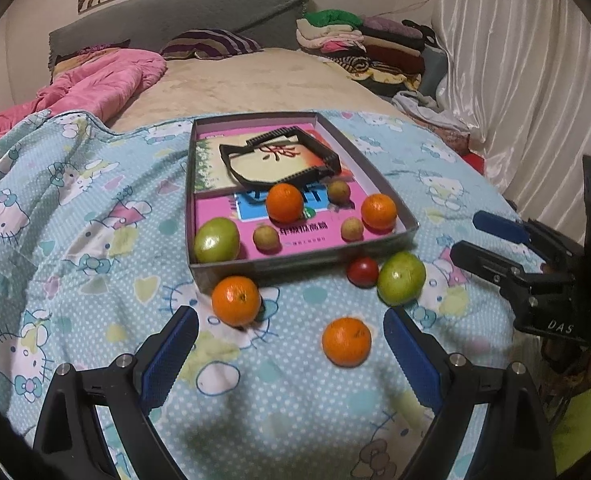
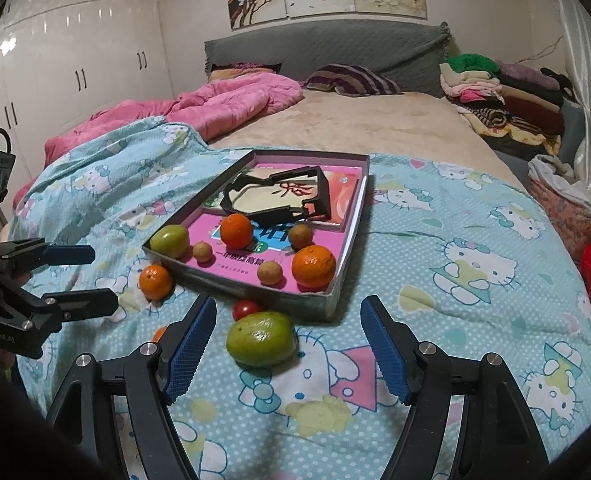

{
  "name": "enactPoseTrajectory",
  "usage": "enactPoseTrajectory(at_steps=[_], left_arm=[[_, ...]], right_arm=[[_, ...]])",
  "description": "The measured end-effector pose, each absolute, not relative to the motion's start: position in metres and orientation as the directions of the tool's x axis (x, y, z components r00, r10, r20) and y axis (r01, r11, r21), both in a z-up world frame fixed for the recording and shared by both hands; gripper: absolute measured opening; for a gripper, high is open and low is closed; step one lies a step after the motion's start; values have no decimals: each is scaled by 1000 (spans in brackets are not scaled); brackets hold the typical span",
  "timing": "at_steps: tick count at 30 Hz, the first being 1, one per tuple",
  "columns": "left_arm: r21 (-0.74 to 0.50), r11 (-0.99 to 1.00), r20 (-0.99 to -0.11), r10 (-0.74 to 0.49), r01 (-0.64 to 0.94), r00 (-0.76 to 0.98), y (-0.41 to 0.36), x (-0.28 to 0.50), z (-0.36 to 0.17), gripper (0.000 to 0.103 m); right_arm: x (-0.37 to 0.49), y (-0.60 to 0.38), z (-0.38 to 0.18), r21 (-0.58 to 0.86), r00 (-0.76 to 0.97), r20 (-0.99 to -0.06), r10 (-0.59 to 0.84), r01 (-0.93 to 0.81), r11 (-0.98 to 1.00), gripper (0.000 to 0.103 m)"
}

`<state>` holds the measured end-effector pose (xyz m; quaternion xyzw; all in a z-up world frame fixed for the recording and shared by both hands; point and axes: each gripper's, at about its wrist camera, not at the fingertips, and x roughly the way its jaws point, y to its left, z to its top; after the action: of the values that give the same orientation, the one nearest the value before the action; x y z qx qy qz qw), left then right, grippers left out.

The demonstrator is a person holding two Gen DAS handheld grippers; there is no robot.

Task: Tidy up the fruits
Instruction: 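Grasp the large green citrus with the right gripper while the left gripper grasps an orange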

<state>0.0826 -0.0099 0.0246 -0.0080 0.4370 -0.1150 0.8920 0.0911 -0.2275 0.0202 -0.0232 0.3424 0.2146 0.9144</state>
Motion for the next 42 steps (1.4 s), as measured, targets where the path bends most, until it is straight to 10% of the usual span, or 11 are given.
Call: enactPoseTrajectory(at_steps=[17, 42], left_arm=[[-105, 956, -820, -239, 274, 520, -26, 70, -8, 93], [-140, 929, -816, -304, 342, 492, -42, 88, -37, 63]], right_arm=[[95, -214, -12, 88, 585, -719, 374, -457, 885, 76], [131, -187, -48, 73, 475, -786, 396, -565, 822, 65]])
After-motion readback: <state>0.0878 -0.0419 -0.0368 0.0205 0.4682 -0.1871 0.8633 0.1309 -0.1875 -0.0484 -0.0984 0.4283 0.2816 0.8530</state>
